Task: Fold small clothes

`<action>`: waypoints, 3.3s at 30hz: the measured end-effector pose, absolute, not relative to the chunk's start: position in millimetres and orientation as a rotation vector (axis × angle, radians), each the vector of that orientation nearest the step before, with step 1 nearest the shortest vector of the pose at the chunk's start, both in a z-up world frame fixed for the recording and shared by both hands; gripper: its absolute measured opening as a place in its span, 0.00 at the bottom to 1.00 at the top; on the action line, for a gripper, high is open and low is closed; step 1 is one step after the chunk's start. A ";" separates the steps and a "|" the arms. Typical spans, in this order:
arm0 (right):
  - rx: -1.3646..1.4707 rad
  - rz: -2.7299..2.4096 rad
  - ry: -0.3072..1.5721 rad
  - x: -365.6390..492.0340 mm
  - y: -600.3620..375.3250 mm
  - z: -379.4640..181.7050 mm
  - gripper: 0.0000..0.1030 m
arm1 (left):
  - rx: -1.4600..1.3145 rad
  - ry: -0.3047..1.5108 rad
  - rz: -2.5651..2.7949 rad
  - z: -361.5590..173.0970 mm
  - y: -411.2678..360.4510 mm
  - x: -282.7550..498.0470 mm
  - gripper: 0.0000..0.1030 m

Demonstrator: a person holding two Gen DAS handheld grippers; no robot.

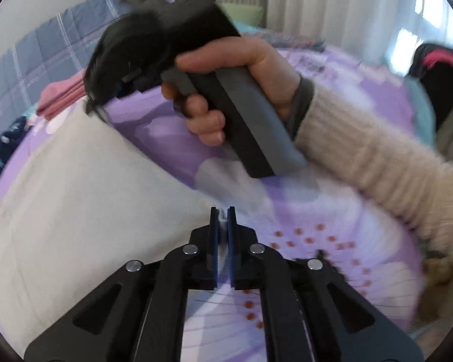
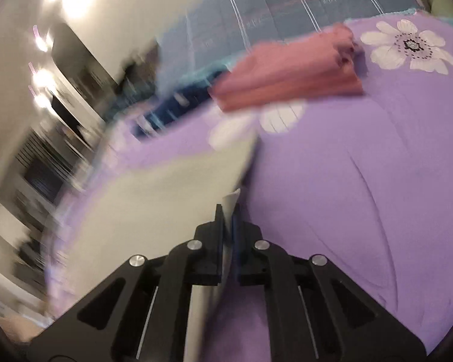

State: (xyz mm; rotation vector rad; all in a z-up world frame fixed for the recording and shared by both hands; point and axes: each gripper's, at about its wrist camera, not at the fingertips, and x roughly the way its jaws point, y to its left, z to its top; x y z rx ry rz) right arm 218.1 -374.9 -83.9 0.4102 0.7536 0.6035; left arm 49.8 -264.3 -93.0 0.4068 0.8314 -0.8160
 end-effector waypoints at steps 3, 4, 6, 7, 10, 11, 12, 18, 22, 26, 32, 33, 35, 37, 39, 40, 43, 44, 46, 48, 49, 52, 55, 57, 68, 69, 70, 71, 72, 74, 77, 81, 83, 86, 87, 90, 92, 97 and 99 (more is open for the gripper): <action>0.324 0.501 0.759 223.0 -373.8 -87.5 0.02 | 0.433 0.834 -0.839 -97.6 -265.0 45.0 0.04; 0.319 0.472 0.798 230.3 -375.5 -98.6 0.02 | 0.449 0.842 -0.833 -105.1 -267.3 46.0 0.04; 0.385 0.443 0.887 244.9 -383.1 -124.7 0.00 | 0.435 0.854 -0.836 -110.6 -268.1 48.9 0.04; 0.434 0.461 0.894 246.1 -389.3 -128.0 0.00 | 0.425 0.858 -0.843 -109.3 -267.3 50.0 0.04; 0.492 0.469 0.833 236.9 -403.2 -119.2 0.12 | 0.402 0.860 -0.868 -106.0 -264.1 49.8 0.10; 0.493 0.495 0.803 231.6 -403.8 -114.9 0.17 | 0.395 0.861 -0.876 -105.7 -263.5 48.9 0.17; 0.485 0.536 0.787 227.8 -401.6 -111.4 0.19 | 0.391 0.858 -0.878 -106.7 -260.4 47.0 0.19; 0.032 0.692 0.775 189.8 -318.3 -96.4 0.38 | 0.341 0.816 -0.854 -97.7 -247.6 32.6 0.32; 0.011 0.581 0.857 201.0 -310.1 -110.3 0.24 | 0.325 0.754 -0.759 -83.9 -204.2 15.7 0.43; 0.012 0.516 0.877 184.1 -312.1 -99.1 0.24 | 0.262 0.747 -0.580 -75.5 -133.3 8.3 0.46; -0.204 0.443 0.776 102.0 -285.7 -54.8 0.45 | 0.066 0.740 -0.233 -64.4 15.3 -8.0 0.46; -0.265 0.473 0.735 81.6 -263.8 -45.0 0.45 | 0.048 0.740 -0.189 -64.0 32.7 -10.9 0.46; -0.346 0.548 0.682 51.5 -223.4 -36.5 0.48 | 0.003 0.740 -0.072 -61.8 77.8 -17.3 0.44; -0.433 0.673 0.631 18.3 -172.3 -33.4 0.52 | -0.040 0.733 0.023 -60.5 116.9 -25.5 0.29; -0.530 0.802 0.576 -12.3 -115.6 -39.5 0.53 | -0.087 0.728 0.072 -59.8 143.4 -32.2 0.12; -0.565 0.848 0.557 -23.9 -93.6 -44.3 0.54 | -0.115 0.719 0.093 -59.2 157.5 -38.4 0.07; -0.681 0.935 0.501 -53.1 -20.5 -66.5 0.54 | -0.148 0.685 0.123 -62.6 179.0 -57.2 0.07; -0.707 0.932 0.487 -56.3 -6.2 -71.5 0.54 | -0.166 0.678 0.126 -64.9 188.7 -62.7 0.07; -0.766 0.889 0.464 -62.1 30.5 -85.0 0.54 | -0.207 0.672 0.124 -71.2 201.8 -69.2 0.07; -0.794 0.844 0.466 -58.5 53.7 -93.8 0.54 | -0.223 0.667 0.127 -77.8 209.0 -70.8 0.07; -0.815 0.819 0.459 -58.2 61.5 -98.4 0.54 | -0.235 0.666 0.124 -81.7 215.4 -71.3 0.07; -0.892 0.751 0.445 -53.8 85.0 -113.5 0.54 | -0.273 0.664 0.123 -87.9 230.1 -72.8 0.08; -0.920 0.687 0.442 -48.9 97.6 -127.5 0.54 | -0.293 0.639 0.112 -86.7 241.0 -71.9 0.13; -0.949 0.628 0.389 -48.4 108.9 -133.9 0.54 | -0.300 0.619 0.099 -84.0 246.1 -70.2 0.18; -0.876 0.620 0.342 -48.3 126.0 -119.0 0.02 | -0.359 0.579 0.019 -78.2 268.8 -39.1 0.31; -0.884 0.608 0.317 -52.3 124.8 -115.1 0.02 | -0.372 0.583 -0.007 -78.6 271.2 -34.6 0.31; -0.896 0.608 0.307 -51.6 124.8 -115.6 0.02 | -0.398 0.596 -0.050 -79.4 274.0 -24.8 0.31; -0.903 0.616 0.312 -49.3 126.1 -117.9 0.02 | -0.424 0.614 -0.088 -80.5 275.8 -11.5 0.31; -0.911 0.625 0.346 -43.5 127.6 -123.0 0.02 | -0.437 0.628 -0.115 -81.3 275.7 -1.8 0.31; -0.885 0.642 0.395 -38.9 128.1 -125.6 0.02 | -0.460 0.692 -0.203 -85.1 273.1 31.0 0.33; -0.898 0.620 0.363 -43.9 131.2 -125.8 0.02 | -0.517 0.796 -0.340 -94.7 262.9 78.8 0.55; -0.866 0.640 0.404 -38.0 129.8 -122.0 0.02 | -0.552 0.899 -0.419 -113.3 239.4 135.8 0.55; -0.870 0.639 0.403 -37.8 130.1 -121.6 0.02 | -0.564 0.881 -0.424 -117.1 232.8 157.1 0.59; -0.849 0.636 0.395 -38.7 127.8 -113.5 0.02 | -0.614 0.874 -0.376 -117.4 234.2 184.4 0.01; -0.829 0.632 0.386 -39.2 125.0 -107.7 0.02 | -0.628 0.885 -0.370 -116.2 234.7 189.9 0.03; -0.772 0.648 0.395 -35.2 115.7 -96.1 0.02 | -0.630 0.776 -0.354 -93.9 240.3 186.7 0.00; -0.798 0.674 0.433 -34.7 119.3 -107.0 0.02 | -0.571 0.767 -0.301 -96.0 240.6 185.6 0.00; -0.874 0.661 0.450 -40.2 127.0 -138.2 0.02 | -0.670 0.813 -0.250 -131.2 260.3 185.8 0.00; -0.845 0.674 0.463 -35.8 123.6 -133.3 0.03 | -0.667 0.801 -0.272 -121.8 264.5 179.1 0.20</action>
